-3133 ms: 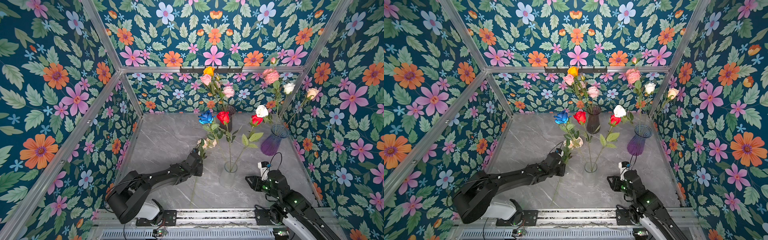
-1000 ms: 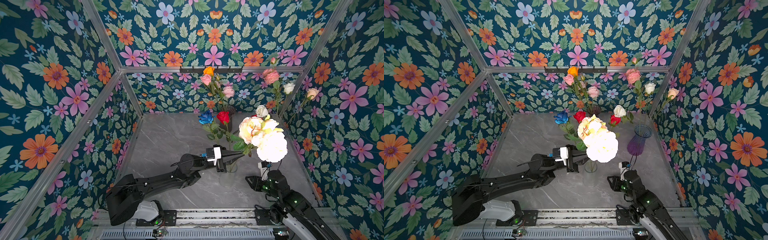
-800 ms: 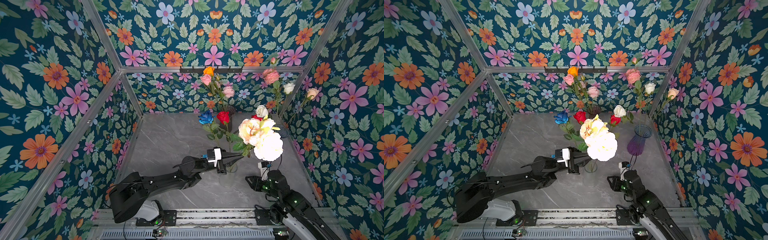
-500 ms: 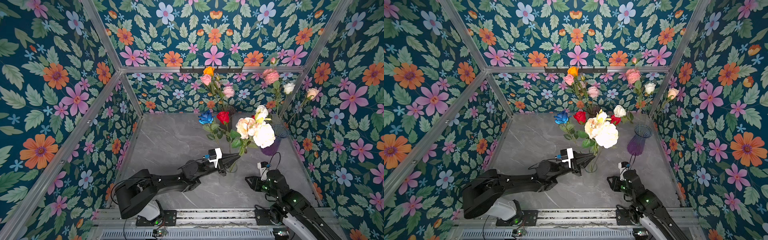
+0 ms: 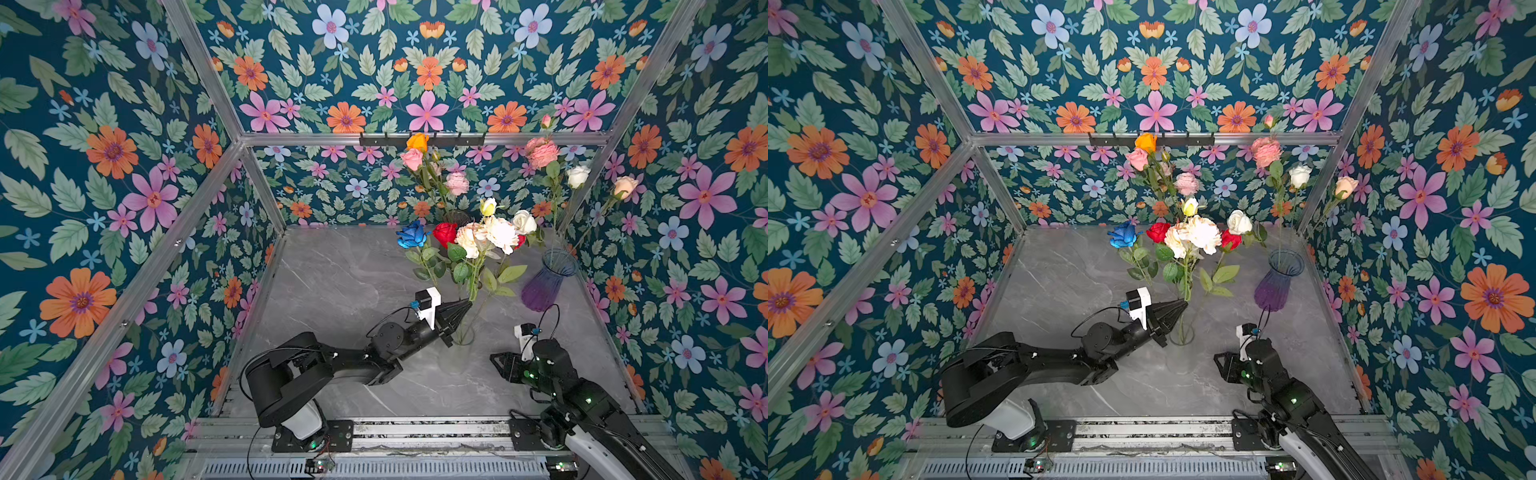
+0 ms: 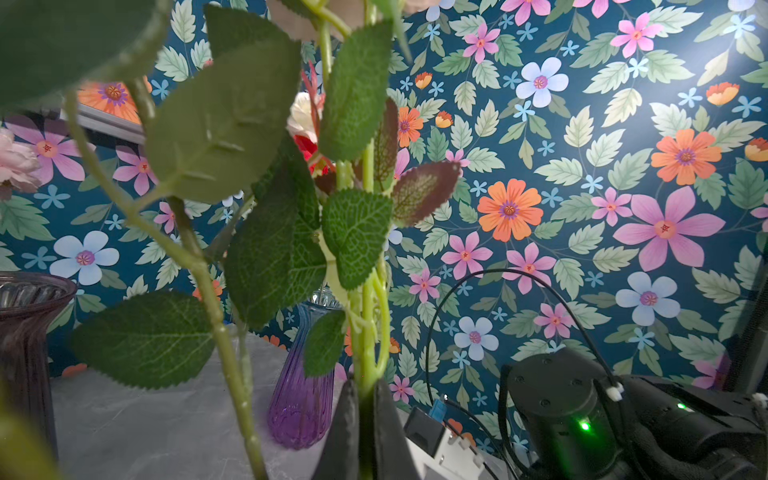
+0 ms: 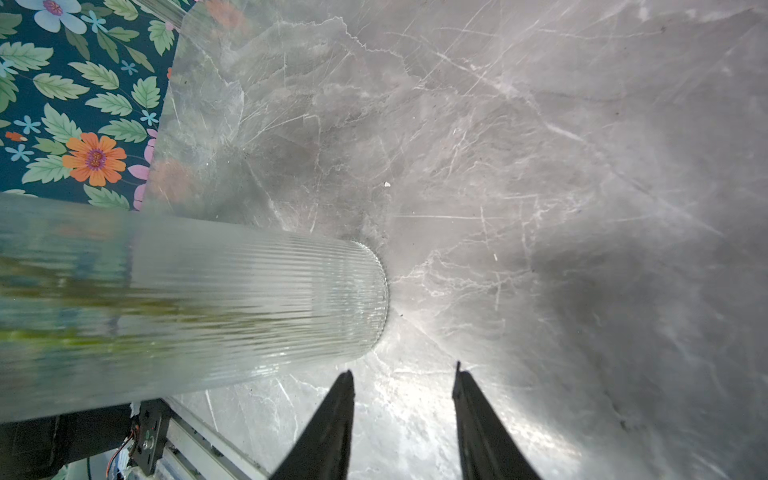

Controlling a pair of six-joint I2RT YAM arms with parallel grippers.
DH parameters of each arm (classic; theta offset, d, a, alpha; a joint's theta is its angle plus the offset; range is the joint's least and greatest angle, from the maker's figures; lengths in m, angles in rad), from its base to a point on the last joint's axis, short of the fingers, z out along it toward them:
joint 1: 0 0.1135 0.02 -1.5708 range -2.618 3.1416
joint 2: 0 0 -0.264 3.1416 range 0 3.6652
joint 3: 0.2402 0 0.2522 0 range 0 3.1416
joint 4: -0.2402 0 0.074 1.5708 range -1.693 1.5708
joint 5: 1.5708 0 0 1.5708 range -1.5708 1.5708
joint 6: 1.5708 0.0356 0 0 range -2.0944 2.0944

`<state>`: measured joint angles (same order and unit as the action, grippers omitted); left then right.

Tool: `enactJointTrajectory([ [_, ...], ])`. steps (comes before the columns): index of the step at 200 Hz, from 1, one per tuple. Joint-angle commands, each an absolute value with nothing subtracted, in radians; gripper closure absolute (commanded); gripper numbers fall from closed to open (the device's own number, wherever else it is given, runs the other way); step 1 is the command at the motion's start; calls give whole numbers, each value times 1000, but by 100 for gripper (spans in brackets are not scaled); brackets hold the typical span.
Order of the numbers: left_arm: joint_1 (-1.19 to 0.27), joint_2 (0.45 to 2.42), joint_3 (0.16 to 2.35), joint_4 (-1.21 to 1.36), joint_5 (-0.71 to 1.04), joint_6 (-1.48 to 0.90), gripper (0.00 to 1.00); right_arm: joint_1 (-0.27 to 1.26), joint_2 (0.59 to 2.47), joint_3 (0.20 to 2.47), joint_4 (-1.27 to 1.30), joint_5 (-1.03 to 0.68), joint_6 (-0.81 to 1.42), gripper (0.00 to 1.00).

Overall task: Arrange the flowers into the vase
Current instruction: 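Lower the peach rose stems into the clear vase with the left gripper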

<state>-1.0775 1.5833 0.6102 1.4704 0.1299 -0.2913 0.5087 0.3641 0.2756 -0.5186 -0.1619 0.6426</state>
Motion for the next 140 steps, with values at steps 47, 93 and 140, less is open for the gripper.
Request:
enactJointTrajectory([
  [47,-1079,1521,698,1168,189,-236,91,508,360,280,-499,-161,634,58],
  [93,-1082,1452,703,1014,140,-187,78,509,352,278,-500,-161,634,58],
  [140,-1083,1439,703,996,141,-181,100,508,351,278,-500,-161,635,58],
])
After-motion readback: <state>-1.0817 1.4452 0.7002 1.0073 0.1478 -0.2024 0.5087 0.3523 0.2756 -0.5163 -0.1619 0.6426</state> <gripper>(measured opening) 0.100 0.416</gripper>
